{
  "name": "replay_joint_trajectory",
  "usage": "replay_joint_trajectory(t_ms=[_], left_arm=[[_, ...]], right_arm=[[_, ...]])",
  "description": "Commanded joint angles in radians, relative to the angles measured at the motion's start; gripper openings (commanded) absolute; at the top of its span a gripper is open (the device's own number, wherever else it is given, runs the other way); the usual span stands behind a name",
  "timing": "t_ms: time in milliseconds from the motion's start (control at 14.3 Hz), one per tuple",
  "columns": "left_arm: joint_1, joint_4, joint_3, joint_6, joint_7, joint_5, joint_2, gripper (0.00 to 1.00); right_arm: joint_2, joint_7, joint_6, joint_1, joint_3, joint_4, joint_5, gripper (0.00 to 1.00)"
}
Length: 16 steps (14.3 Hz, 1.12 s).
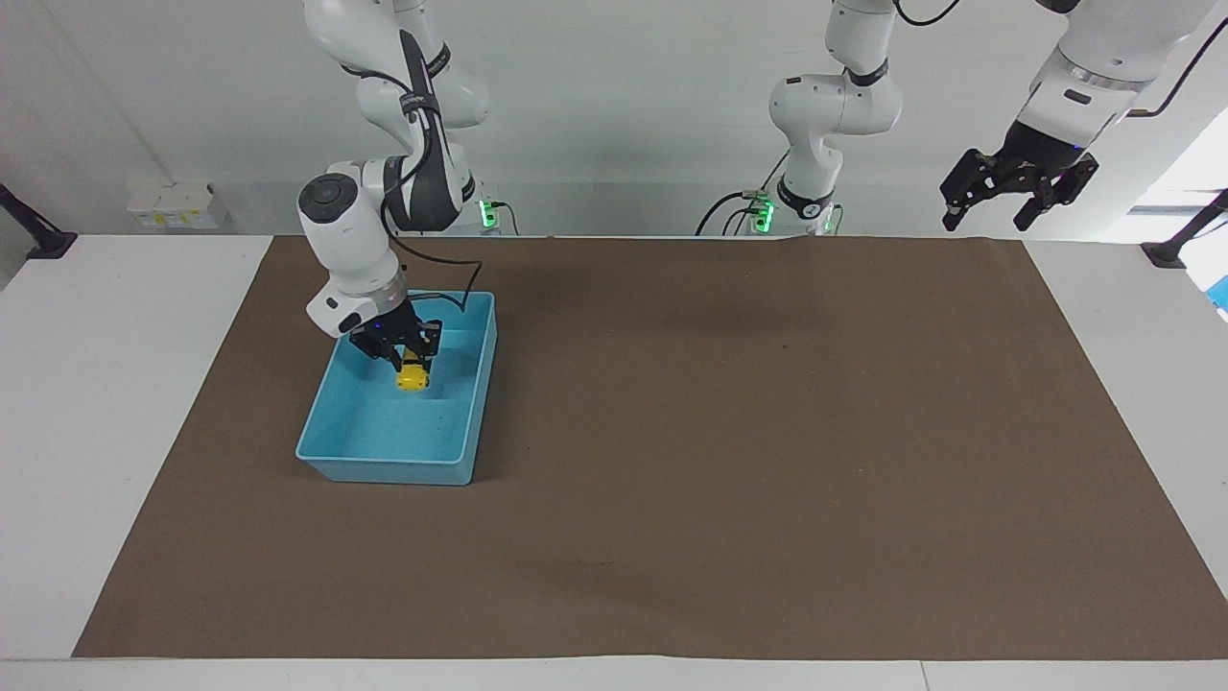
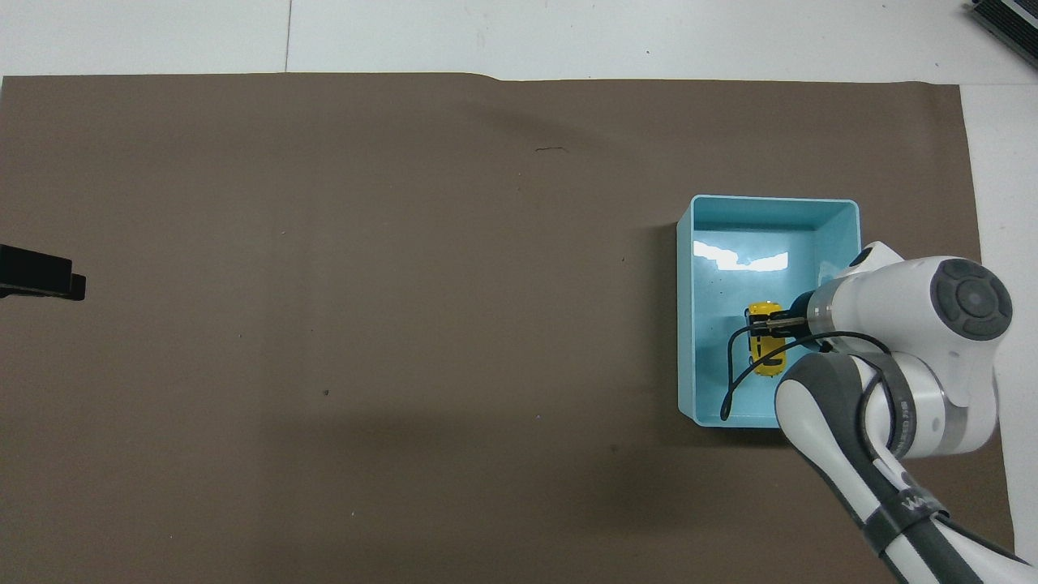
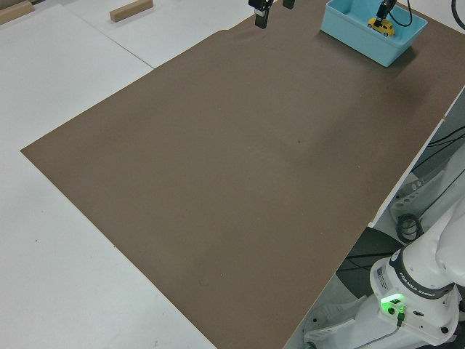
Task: Wind up and store yellow beetle car
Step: 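Lower the car into the bin and open the right gripper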
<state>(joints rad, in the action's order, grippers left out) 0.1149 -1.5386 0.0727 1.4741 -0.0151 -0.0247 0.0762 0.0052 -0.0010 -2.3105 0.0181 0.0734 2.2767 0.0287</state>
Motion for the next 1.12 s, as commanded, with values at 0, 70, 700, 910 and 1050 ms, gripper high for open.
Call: replay_joint_trajectory(t_ms=[0, 70, 700, 910, 1050], left_arm=[[-0.014, -0.02, -0.01, -0.003, 0.007, 0.005, 0.022, 1.0], [-0.014, -0.02, -0.01, -0.003, 0.006, 0.003, 0.022, 1.0], [-0.014, -0.02, -0.01, -0.003, 0.007, 0.005, 0.022, 1.0], [-0.014, -0.02, -0.01, -0.003, 0.006, 0.003, 0.022, 1.0], [-0.014, -0.02, -0.01, -0.003, 0.006, 0.003, 0.022, 1.0]], right_arm=[[-0.036, -0.039, -0.052, 0.02, 0.011, 0.07, 0.046, 0.0], [-0.037, -0.039, -0.094, 0.01, 0.011, 0.107, 0.063, 0.0], [-0.036, -0.037, -0.152, 0.0, 0.011, 0.109, 0.063, 1.0], [-0.036, -0.027, -0.055, -0.001, 0.009, 0.024, 0.044, 1.0], [-0.022, -0.034, -0.037, 0.012, 0.006, -0.028, 0.036, 1.0]])
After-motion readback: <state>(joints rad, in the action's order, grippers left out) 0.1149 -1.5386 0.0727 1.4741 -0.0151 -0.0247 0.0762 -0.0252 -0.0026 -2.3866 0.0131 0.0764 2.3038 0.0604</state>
